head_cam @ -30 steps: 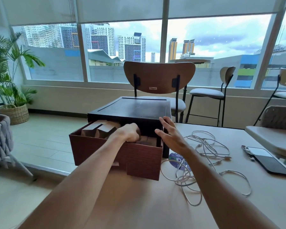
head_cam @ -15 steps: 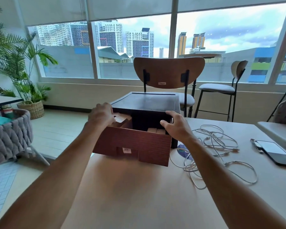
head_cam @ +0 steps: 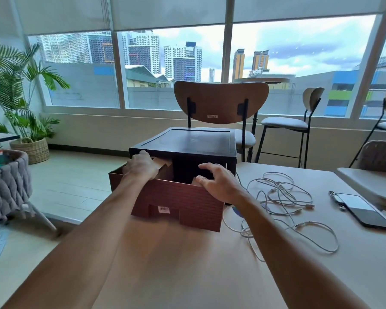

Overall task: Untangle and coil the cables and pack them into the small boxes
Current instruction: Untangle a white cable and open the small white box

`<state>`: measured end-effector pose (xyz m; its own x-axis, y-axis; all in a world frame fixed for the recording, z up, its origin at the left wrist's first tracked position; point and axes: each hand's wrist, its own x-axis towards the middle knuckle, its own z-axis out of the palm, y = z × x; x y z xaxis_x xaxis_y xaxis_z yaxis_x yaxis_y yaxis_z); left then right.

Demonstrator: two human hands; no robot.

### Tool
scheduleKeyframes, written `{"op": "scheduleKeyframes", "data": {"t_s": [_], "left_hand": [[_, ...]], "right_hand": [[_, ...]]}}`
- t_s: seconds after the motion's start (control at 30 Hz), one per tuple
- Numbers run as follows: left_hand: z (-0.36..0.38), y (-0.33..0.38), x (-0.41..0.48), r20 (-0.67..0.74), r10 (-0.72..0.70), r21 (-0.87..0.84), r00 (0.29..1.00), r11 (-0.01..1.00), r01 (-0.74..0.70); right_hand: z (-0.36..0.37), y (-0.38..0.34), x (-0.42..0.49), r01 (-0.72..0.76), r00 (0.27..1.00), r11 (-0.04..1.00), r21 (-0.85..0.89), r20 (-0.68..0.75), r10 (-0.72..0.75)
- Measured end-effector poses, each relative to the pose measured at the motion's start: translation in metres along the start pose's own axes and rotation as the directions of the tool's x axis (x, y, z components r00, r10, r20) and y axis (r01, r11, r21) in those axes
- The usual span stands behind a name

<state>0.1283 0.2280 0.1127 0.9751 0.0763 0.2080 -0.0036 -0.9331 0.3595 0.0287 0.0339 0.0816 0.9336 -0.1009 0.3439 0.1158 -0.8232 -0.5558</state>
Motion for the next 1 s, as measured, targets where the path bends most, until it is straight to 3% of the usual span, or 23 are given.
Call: {"op": "scheduleKeyframes", "data": {"t_s": [0.27,0.47,0.67,0.8,0.87,1.0], "left_hand": [[0.007,0.007,0.006,-0.019,0.004,0.029,1.0,1.0,-0.004],[0.008,0.007,0.008,-0.132,0.007,0.014,0.991,1.0,-0.005],[0.001,0.001,0.006,-0.056,-0.083,-0.374,0.995,0.926,0.057],[-0.014,0.001,0.008,0.152,-0.109,-0.753,0.982,0.631,0.187],[-0.024,0.0,0.005,0.215,-0.086,-0.786,0.973,0.576,0.225],[-0.046,-0.007,-0.007,0.199,-0.048,-0.783,0.979,0.592,0.189]], "right_hand": [[0.002,-0.001,-0.003,0.011,1.0,1.0,0.004,-0.02,-0.011],[0.001,0.0,-0.004,0.011,1.0,1.0,0.028,-0.029,-0.01],[0.004,0.002,-0.002,-0.002,0.999,0.999,0.052,-0.039,0.004],[0.004,0.003,-0.003,-0.007,0.999,0.997,0.08,-0.046,0.011],[0.004,0.003,-0.005,-0.002,0.999,0.994,0.105,-0.051,0.007],[0.004,0.002,-0.009,-0.001,0.999,0.978,0.209,-0.048,0.011]]}}
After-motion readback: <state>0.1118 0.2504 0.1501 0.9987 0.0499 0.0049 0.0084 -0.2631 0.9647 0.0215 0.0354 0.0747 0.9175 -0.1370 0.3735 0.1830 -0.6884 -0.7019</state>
